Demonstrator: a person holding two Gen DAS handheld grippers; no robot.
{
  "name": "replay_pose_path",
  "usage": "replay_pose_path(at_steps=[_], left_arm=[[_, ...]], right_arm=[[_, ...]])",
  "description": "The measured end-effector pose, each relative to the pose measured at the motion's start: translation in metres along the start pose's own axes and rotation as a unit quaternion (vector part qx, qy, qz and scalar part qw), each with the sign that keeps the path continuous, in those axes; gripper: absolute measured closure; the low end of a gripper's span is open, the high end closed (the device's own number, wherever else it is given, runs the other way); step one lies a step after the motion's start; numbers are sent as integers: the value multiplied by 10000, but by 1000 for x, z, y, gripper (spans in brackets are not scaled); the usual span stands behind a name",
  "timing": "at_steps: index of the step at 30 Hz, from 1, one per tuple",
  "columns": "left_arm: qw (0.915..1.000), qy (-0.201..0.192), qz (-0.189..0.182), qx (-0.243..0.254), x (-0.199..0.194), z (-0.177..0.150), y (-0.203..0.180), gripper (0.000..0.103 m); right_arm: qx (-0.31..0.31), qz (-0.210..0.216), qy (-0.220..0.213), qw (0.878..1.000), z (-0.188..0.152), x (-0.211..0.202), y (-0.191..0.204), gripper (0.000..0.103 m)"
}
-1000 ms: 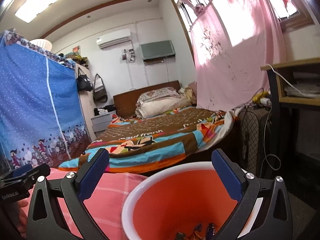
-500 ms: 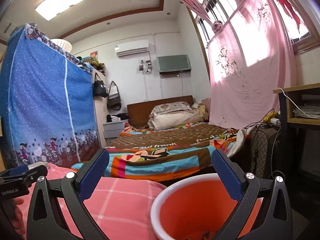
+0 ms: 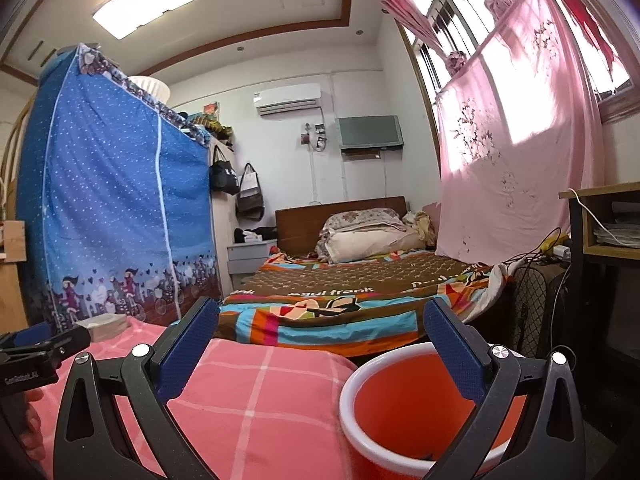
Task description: Collect trash
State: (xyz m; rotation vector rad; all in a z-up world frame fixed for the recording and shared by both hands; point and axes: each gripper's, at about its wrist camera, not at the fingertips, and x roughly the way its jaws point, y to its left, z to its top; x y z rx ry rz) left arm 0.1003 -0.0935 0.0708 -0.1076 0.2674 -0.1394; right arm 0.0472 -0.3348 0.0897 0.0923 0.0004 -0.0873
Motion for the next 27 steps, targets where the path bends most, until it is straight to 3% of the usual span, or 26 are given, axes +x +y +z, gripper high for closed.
replay_pose_path(at_steps=[13,27], left_arm=[[9996,-174,211,-109,-40,-16,29,0],[9986,-290,424,97,-72,-40,48,0]], right_arm=[[-215,246,27,9995,-10,-34,28,0],[-413,428,89,9982,-34,-65,53,0]])
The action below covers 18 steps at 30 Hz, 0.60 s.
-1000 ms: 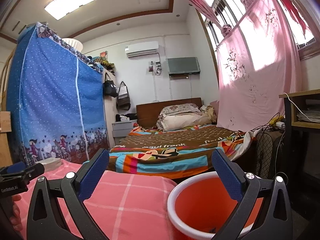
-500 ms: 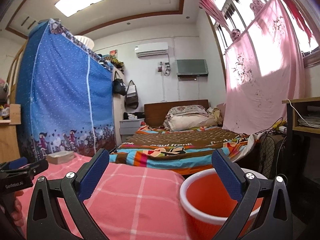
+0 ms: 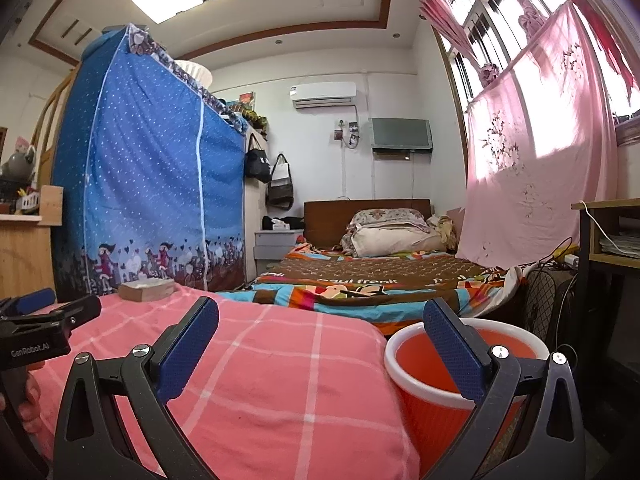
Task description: Collect trash
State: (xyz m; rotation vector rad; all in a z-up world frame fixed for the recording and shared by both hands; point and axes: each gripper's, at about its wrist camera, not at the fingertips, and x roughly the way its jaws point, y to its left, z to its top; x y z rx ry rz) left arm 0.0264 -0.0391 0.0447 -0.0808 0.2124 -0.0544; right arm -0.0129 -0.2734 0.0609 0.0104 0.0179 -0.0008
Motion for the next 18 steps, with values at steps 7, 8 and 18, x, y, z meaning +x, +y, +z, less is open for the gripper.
replay_pose_path(at_steps=[7,8,18], left_arm=[[10000,-28,49,43,-7,-9,7,0],[10000,-36,59,60,-8,-10,7,0],[9996,-58,159,219,-10,-23,11,0]], right_arm=[[-73,34,8,10000,-7,-8,7,0],[-65,43,33,10000,-9,-8,7,0],[-54,29,105,9999,-27,-11,11,0]])
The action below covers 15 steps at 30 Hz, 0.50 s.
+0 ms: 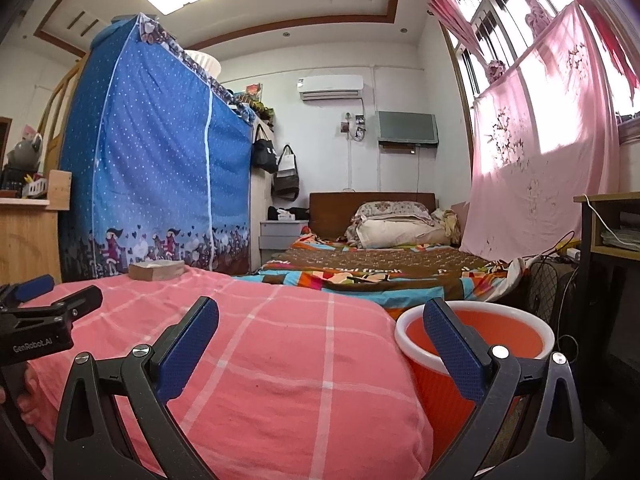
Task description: Collect trash
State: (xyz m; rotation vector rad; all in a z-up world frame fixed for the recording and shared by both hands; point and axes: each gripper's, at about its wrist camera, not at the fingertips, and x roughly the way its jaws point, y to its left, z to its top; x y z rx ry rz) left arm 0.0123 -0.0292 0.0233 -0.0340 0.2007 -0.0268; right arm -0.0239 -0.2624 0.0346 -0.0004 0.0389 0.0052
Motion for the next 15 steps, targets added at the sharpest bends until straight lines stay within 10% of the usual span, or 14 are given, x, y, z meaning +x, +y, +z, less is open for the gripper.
replay_pose_path(at_steps=[15], left_arm=[[10000,30,-6,-61,0,-6,2,0]], right_arm=[[13,-94,-185,9998,-5,-7,1,0]])
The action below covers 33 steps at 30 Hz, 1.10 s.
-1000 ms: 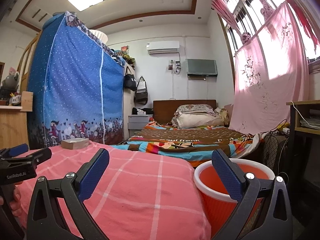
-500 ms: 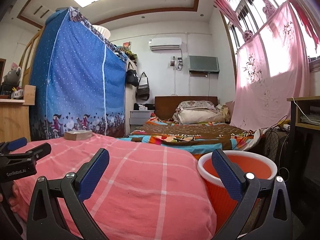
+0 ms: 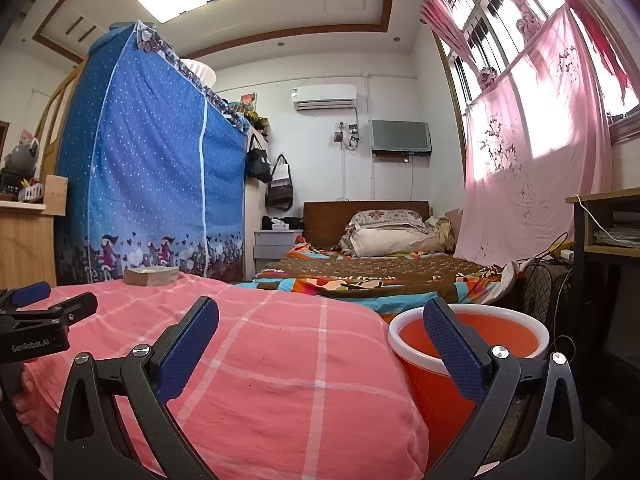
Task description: Collect trash
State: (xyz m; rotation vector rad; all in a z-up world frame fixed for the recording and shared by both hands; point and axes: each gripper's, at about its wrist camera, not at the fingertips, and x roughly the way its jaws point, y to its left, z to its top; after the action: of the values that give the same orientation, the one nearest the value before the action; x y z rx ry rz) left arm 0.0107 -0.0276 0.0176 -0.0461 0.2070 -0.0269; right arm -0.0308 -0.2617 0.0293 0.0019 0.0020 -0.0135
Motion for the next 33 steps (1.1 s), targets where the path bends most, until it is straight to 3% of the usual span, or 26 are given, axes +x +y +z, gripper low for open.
replay_pose_path(at_steps=[33], left_arm=[[10000,-28,6,2,-1,-1,0,0]], right_arm=[[-6,11,19,10000,-2,1,1,0]])
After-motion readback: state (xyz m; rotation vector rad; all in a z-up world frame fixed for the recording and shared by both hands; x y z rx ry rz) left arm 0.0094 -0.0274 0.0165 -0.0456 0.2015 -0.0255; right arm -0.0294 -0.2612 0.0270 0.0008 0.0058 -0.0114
